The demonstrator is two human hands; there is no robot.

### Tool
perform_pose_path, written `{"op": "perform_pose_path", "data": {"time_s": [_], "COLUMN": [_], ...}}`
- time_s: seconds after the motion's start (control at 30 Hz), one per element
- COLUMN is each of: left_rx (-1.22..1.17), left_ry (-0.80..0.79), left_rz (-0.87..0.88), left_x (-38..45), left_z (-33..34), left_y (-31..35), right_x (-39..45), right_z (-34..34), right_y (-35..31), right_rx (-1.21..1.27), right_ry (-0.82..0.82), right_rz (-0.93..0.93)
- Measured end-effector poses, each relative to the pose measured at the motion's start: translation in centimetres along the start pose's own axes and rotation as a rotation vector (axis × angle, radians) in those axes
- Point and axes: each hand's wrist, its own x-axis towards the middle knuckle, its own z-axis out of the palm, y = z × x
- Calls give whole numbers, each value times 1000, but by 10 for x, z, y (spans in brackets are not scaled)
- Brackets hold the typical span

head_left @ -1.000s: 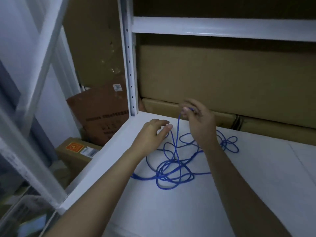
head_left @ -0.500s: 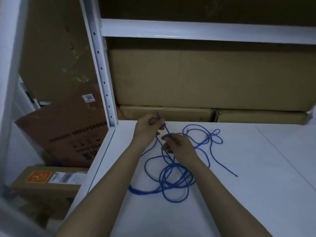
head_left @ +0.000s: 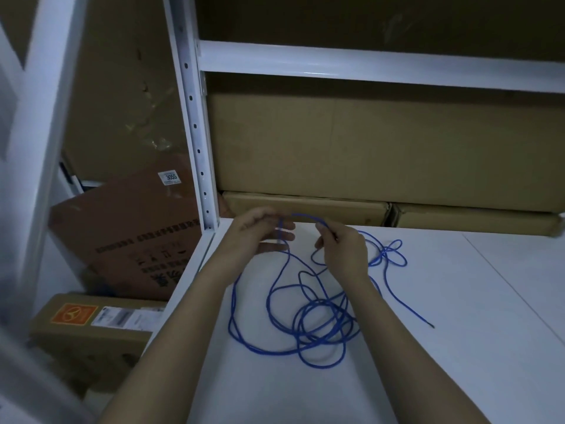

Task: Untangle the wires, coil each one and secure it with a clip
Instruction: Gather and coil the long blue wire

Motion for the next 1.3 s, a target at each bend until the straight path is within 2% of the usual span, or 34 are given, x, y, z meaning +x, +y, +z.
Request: {"op": "perform_pose_path", "data": {"time_s": [0.07, 0.2, 0.3, 0.37, 0.43, 0.5, 0.57, 0.67, 0.8, 0.9, 1.0, 1.1, 1.2, 1.3], "left_rx": [-130, -109, -143, -281, -428, -454, -384, -297, -135, 115, 331, 421, 219, 69], "left_ry": [24, 88, -6, -39, -1, 90, 201, 313, 269, 160, -21, -121, -179, -221], "left_rz": [-112, -279, -377, -317, -217, -138, -74, 23, 76, 123, 140, 98, -56, -86], "left_x": [1, 4, 3, 3, 5, 12, 20, 26, 29, 27, 18, 8, -6, -14], "left_z": [6, 5, -4, -4, 2, 6, 5, 0, 8, 17, 20, 21, 23, 25], "left_y": [2, -12, -19, -18, -16, -16, -19, -26, -44, -61, -65, -61, -50, -41], "right_x": [-1, -3, -4, -7, -14, -27, -40, -55, -65, -63, -53, -37, -23, -13], "right_z": [2, 1, -2, -1, 3, 9, 11, 6, 2, -4, -15, -22, -30, -28], "right_y": [2, 6, 8, 10, 11, 10, 14, 19, 24, 18, 10, 2, -8, -17], "right_rx": [-124, -156, -126, -171, -251, -213, -145, -154, -279, -198, -51, 48, 211, 397], "right_ry": [-20, -31, -46, -159, -346, -489, -525, -479, -245, -148, 23, 125, 181, 37], "right_rz": [-64, -87, -57, -84, -155, -194, -218, -310, -682, -744, -764, -653, -417, -148]}}
